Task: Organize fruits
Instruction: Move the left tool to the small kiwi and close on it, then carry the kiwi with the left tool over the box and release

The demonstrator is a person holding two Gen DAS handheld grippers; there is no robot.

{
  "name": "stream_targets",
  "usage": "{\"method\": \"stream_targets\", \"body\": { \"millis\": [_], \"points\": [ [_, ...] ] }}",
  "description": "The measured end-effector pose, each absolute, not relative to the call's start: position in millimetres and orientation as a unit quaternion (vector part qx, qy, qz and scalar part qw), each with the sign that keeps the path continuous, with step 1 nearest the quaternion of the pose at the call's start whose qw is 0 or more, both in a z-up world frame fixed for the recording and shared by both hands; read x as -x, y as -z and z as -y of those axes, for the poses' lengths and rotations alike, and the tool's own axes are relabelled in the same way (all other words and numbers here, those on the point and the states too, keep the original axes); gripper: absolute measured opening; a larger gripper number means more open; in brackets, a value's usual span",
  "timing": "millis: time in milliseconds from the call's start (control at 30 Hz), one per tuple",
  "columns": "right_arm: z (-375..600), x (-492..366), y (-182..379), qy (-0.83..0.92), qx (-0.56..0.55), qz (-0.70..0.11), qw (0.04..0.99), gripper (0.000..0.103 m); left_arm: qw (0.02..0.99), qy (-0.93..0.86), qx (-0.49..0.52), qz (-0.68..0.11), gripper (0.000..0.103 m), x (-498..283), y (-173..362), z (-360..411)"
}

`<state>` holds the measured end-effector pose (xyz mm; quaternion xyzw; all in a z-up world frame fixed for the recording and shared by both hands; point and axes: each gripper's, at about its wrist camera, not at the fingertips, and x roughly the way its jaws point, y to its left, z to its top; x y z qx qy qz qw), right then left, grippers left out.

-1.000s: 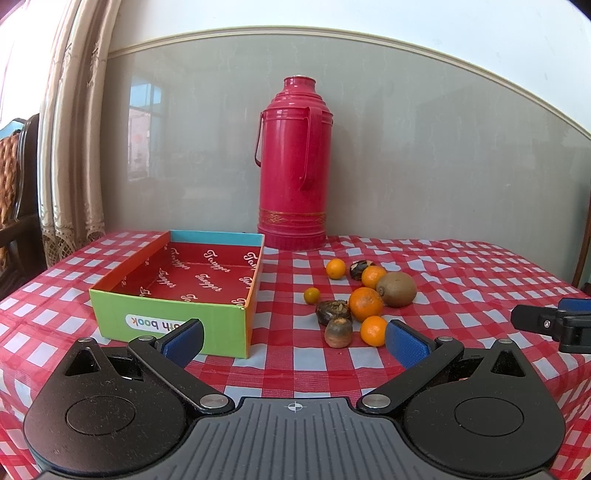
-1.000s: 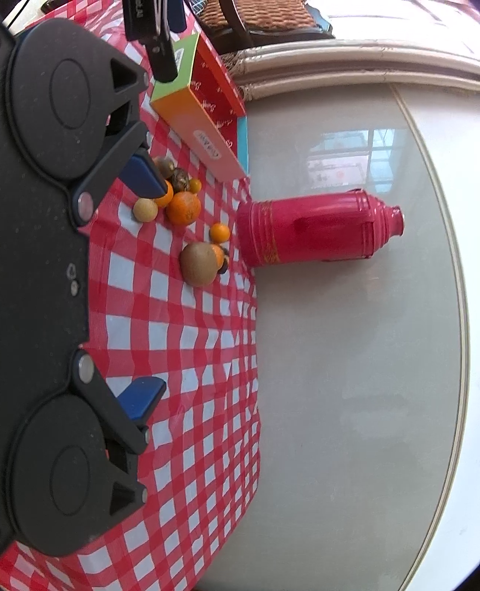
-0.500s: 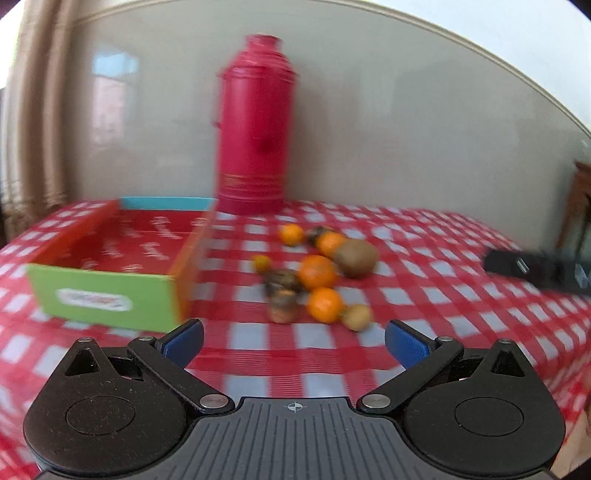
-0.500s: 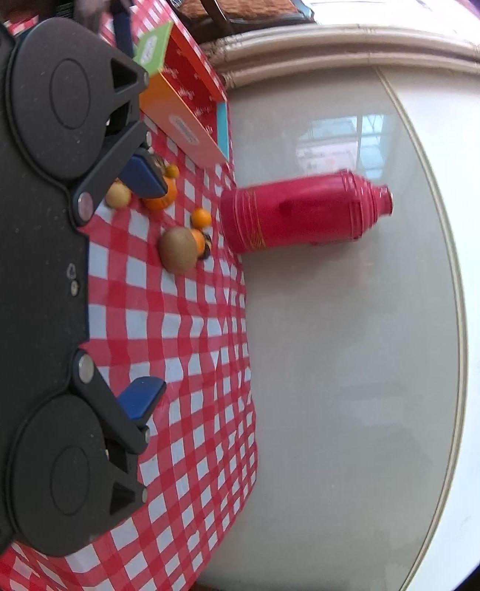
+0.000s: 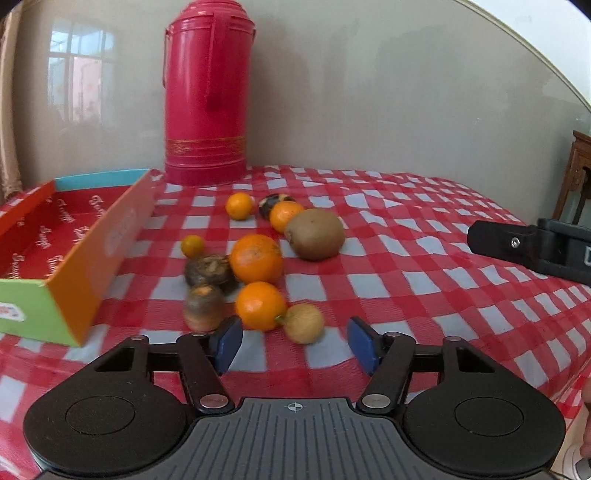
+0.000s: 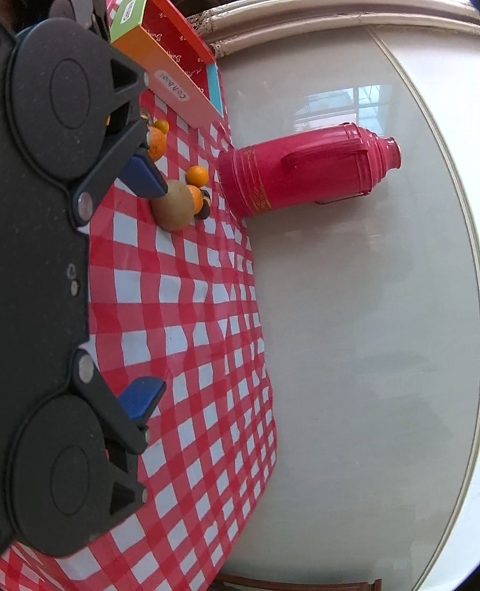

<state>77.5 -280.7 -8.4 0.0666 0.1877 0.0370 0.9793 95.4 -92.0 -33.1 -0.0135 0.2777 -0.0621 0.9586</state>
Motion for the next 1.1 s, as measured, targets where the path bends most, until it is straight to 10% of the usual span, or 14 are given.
{"method": "stream_targets", "body": {
  "millis": [133, 1033, 1100],
  "points": [
    [282.5, -76.9, 10.5, -0.037, -0.054, -0.19, 0.98, 0.097, 0.953, 0.067, 0.018, -0.296, 0.024, -105.6, 37.4, 100.0],
    [176.2, -98.4, 20.5, -0.13, 0.012, -0.218, 0.967, 0.097, 0.973, -0.078, 0.039, -0.213, 0.024, -106.5, -1.4, -57.0],
    [163.3, -101.1, 23.6, -0.138, 0.034, -0.222, 0.965, 0.097, 0.968, -0.095, 0.058, -0.224, 0.035, -110.4, 5.4, -74.9]
  ]
}}
